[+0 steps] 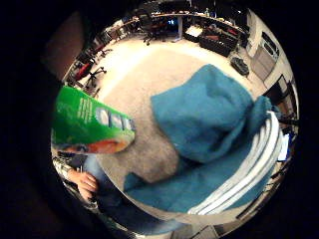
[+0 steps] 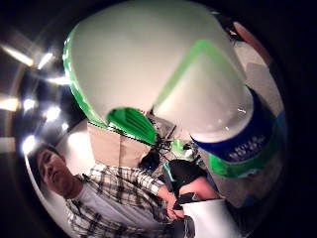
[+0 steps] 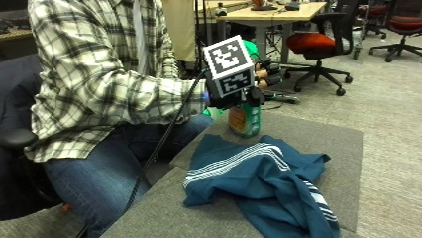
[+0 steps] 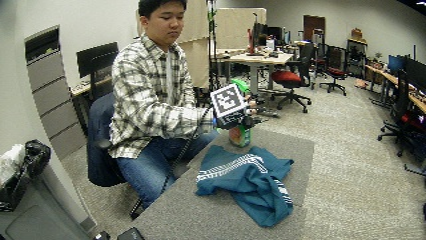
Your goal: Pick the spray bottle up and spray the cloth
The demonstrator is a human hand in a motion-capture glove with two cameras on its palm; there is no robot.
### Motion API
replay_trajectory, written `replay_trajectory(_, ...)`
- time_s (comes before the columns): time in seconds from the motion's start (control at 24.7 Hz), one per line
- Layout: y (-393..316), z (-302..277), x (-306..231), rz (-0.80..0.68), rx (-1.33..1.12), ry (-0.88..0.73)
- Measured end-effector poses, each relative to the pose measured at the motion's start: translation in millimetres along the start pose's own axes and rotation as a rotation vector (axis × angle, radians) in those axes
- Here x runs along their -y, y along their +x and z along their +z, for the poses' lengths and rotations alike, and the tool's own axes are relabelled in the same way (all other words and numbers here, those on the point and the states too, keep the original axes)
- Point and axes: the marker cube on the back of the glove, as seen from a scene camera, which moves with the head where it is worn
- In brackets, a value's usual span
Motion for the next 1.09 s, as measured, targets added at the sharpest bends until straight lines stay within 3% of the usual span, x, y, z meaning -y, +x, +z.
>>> replay_trajectory(0.2, 13.6, -38.4, -35.7, 0.075, -0.230, -0.149)
replay_trajectory(0.41, 34.8, -101.7, -99.6, 0.280, -0.461, -0.218)
replay_trajectory(0.73, 60.0, -182.5, -200.9, 0.654, -0.685, -0.153)
replay_trajectory(1.09, 75.4, -212.6, -251.5, 0.803, -0.717, -0.142)
